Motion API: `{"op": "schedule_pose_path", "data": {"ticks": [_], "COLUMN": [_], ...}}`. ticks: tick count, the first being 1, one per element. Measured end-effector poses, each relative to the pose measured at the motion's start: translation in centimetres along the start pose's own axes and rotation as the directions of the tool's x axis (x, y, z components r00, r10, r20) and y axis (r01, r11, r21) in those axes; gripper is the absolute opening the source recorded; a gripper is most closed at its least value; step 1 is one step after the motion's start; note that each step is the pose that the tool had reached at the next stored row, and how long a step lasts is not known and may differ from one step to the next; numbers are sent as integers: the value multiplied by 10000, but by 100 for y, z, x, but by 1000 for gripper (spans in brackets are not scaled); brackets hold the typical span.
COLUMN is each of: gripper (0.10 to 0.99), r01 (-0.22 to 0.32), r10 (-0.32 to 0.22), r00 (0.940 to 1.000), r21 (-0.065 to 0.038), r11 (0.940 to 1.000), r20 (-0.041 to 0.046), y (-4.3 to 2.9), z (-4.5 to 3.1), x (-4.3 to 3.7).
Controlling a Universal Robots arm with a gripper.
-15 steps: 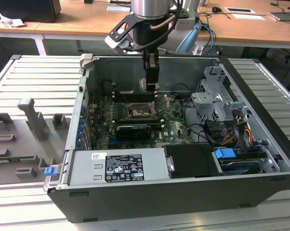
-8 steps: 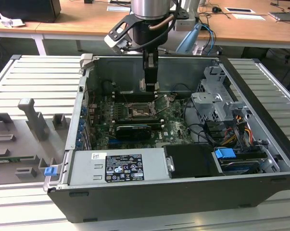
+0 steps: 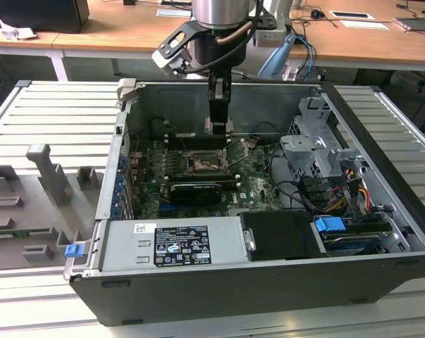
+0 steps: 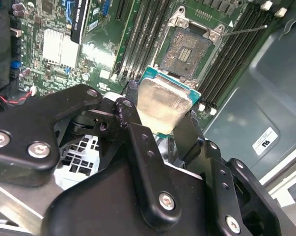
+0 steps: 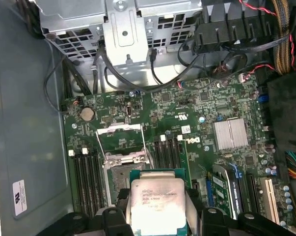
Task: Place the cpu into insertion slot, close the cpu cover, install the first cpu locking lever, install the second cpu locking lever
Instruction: 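Place the cpu into insertion slot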
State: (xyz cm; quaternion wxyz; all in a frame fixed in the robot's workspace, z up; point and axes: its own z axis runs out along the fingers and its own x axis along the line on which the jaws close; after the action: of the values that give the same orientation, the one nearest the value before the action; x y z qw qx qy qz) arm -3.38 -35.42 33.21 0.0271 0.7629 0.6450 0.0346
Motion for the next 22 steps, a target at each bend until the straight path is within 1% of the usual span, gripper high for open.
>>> {"op": "schedule_pose_path", "data": {"ticks": [6, 10, 12, 13, 14, 15, 16, 17, 20, 22], "gripper": [533, 533, 533, 533, 533, 533, 533, 533, 533, 533], "r01": [-478, -904, -1233, -1236, -1156, -896, -729, -453, 33, 421], "r10": [479, 904, 1233, 1236, 1156, 896, 729, 453, -33, -421], "r00": [9988, 9959, 9923, 9923, 9932, 9959, 9973, 9990, 10000, 9991], "r21": [-9, -20, -28, -29, -27, -20, -16, -9, 0, 7], "r11": [9989, 9959, 9924, 9923, 9933, 9960, 9973, 9990, 10000, 9991], "r20": [41, 77, 107, 108, 101, 81, 66, 42, 0, -32], "y": [0, -1, -3, -6, -7, -8, -9, -10, -14, -17], "z": [5, 11, 24, 30, 37, 47, 55, 69, 110, 138], "x": [0, 0, 0, -1, -1, -2, -2, -2, 2, 2]}}
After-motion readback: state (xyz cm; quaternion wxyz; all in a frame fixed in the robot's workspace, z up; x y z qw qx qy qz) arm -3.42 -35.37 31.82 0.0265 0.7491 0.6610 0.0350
